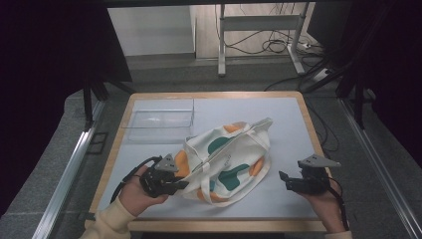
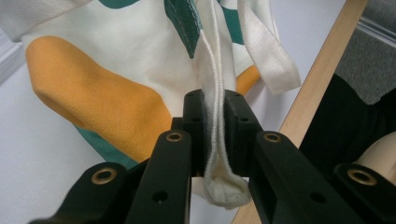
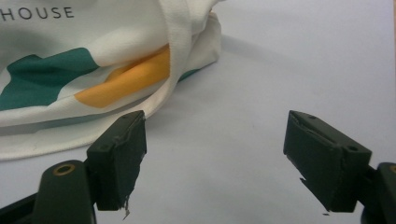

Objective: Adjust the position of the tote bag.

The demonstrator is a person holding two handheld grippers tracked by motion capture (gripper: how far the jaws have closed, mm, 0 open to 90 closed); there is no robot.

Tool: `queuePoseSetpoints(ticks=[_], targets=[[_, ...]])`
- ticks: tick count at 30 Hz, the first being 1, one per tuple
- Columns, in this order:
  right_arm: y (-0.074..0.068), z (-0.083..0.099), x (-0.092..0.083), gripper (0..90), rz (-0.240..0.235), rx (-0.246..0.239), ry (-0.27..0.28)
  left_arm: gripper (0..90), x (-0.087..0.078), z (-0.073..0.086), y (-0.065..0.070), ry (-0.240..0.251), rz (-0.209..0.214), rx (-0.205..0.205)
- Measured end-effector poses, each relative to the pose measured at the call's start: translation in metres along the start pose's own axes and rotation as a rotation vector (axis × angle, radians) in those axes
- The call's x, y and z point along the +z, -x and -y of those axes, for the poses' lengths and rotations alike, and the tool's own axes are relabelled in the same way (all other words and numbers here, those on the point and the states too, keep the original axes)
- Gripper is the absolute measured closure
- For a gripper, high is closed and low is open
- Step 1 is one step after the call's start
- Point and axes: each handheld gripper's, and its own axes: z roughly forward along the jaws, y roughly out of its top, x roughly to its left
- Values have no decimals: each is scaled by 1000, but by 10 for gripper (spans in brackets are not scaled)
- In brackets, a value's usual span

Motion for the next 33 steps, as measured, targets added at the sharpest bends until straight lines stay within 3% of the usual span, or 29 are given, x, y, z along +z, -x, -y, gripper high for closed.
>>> queuePoseSetpoints(ticks=[8, 15, 27, 33], targets=[[4, -13, -8, 253, -22, -32, 42, 813, 1, 1, -2, 10, 12, -14], [6, -41, -11, 269, -58, -86, 59, 815, 4, 5, -3, 9, 21, -17], [16, -91, 7, 274, -51, -142, 8, 815, 4, 6, -4, 16, 30, -19], [20, -102, 18, 279, -37, -156, -7, 814, 4, 6, -5, 21, 34, -18]])
